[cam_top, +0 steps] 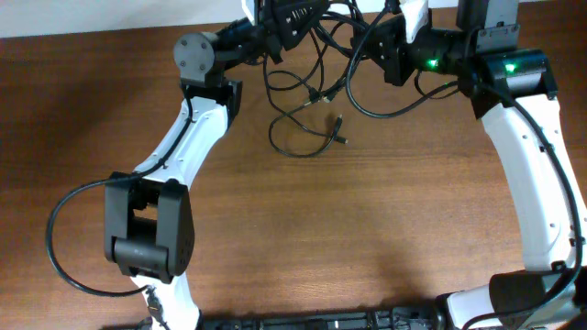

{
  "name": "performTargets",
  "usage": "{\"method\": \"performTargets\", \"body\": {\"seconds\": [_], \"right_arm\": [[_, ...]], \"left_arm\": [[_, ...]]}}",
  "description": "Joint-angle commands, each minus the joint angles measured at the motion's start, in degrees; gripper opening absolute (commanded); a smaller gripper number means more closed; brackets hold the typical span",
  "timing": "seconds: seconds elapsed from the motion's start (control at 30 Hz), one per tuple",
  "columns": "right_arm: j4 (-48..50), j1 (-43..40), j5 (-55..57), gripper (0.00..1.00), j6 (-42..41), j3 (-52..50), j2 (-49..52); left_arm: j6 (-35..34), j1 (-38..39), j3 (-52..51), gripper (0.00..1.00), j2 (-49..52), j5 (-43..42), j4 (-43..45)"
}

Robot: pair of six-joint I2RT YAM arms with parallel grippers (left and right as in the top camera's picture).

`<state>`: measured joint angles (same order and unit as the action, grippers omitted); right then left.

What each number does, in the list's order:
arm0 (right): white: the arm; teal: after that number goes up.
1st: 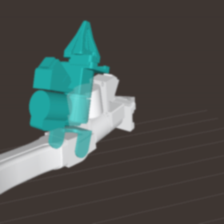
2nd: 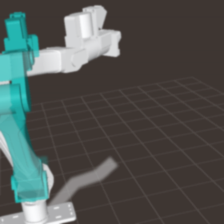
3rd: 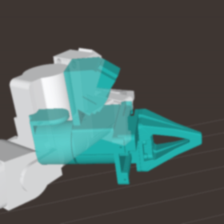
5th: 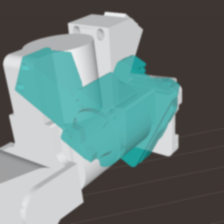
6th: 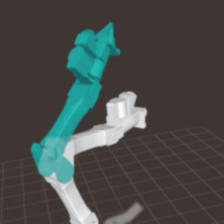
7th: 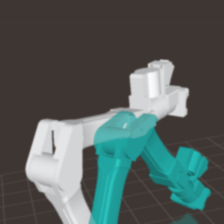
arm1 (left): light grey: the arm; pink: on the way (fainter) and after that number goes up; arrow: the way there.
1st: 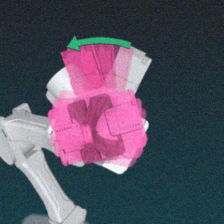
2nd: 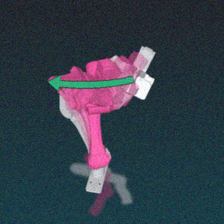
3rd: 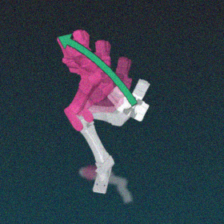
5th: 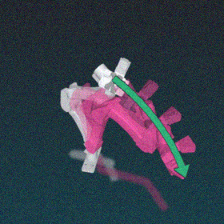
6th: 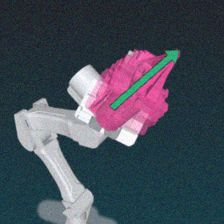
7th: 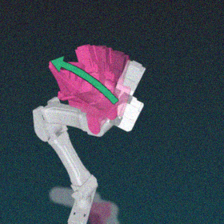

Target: Untangle cables

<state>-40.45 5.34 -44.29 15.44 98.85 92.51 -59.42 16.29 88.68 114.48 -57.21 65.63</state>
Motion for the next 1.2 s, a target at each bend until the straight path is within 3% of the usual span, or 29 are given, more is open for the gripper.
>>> {"method": "performTargets", "body": {"seconds": [0.0,0.4,0.63,0.67,0.7,0.73,0.77,0.8,1.03,1.17], "right_arm": [[-3.41,-0.42,0.83,0.04,0.11,0.11,-1.14],[-6.93,2.6,1.51,0.04,0.81,0.09,-1.14],[-7.13,2.47,1.29,0.04,0.76,0.11,-1.14],[-7.32,2.47,1.29,0.08,0.76,0.11,-1.14],[-7.32,2.47,1.29,0.21,0.76,0.11,-1.14],[-7.1,2.47,1.33,0.5,0.76,0.11,-1.14],[-6.34,2.47,1.51,0.65,0.76,0.11,-1.14],[-5.35,2.29,1.49,0.73,0.74,0.13,-1.18],[8.24,0.15,1.44,0.76,-2.54,0.72,-1.31],[11.39,0.24,1.49,0.81,-2.47,0.72,-1.29]], "left_arm": [[0.74,-4.81,0.46,0.0,-0.81,8.11,0.72],[0.9,-5.97,0.46,0.0,-0.81,12.66,0.76],[10.78,-5.99,0.46,0.0,-0.81,7.96,0.74],[11.63,-5.97,0.46,0.0,-0.81,7.96,0.76],[11.61,-5.97,0.46,0.0,-0.81,7.93,0.76],[11.61,-5.97,0.46,0.0,-0.81,7.78,0.76],[11.63,-5.97,0.46,0.0,-0.81,7.15,0.81],[12.13,-5.97,0.46,0.0,-0.81,5.95,1.11],[15.82,-4.96,0.46,0.0,-0.81,-11.02,8.28],[15.85,-1.92,0.46,0.0,-0.81,-11.58,8.33]]}}
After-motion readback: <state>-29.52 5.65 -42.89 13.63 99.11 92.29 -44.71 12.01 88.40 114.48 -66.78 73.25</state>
